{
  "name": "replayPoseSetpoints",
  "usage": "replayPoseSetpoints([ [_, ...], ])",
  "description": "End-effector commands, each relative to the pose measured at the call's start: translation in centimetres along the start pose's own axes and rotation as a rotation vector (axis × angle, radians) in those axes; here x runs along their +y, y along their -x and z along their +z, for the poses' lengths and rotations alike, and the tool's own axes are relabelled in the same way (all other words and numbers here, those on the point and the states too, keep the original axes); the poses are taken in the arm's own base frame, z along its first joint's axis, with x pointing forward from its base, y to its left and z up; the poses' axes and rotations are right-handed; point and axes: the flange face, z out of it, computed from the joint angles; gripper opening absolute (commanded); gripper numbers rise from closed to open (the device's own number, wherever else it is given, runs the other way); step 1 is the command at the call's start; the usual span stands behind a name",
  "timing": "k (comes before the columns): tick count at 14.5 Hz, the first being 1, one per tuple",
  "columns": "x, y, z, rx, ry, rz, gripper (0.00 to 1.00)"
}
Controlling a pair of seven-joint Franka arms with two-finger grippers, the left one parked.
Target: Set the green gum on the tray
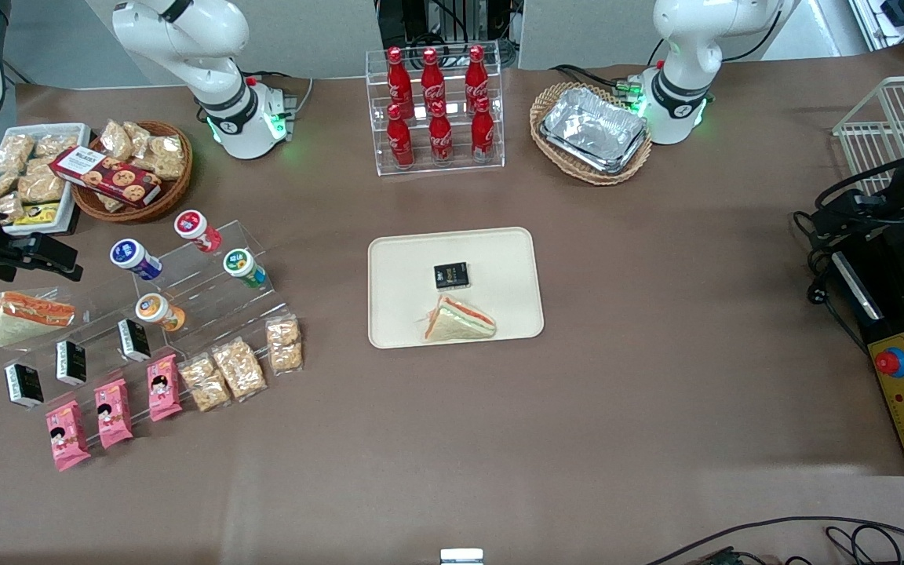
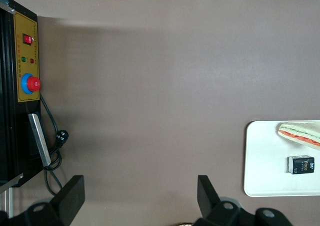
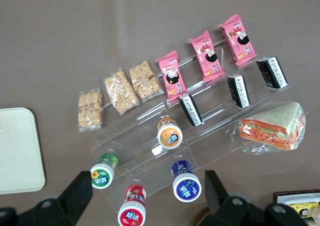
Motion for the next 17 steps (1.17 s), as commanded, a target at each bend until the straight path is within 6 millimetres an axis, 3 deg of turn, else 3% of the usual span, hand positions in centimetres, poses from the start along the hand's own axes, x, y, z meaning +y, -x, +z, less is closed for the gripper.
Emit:
replayPoseSetpoints([
  [1,0.4,-0.4,-0.2,0.023,0.004,0.013,1.00],
  [13,-0.5,-0.8,0.6,0.011,-0.012,0.002,1.00],
  [15,-0.9,0.5,0.5,-0.030,-0.037,0.001,1.00],
  [17,-2.6,3.3,-0.6,-0.049,-0.055,-0.020,1.00],
])
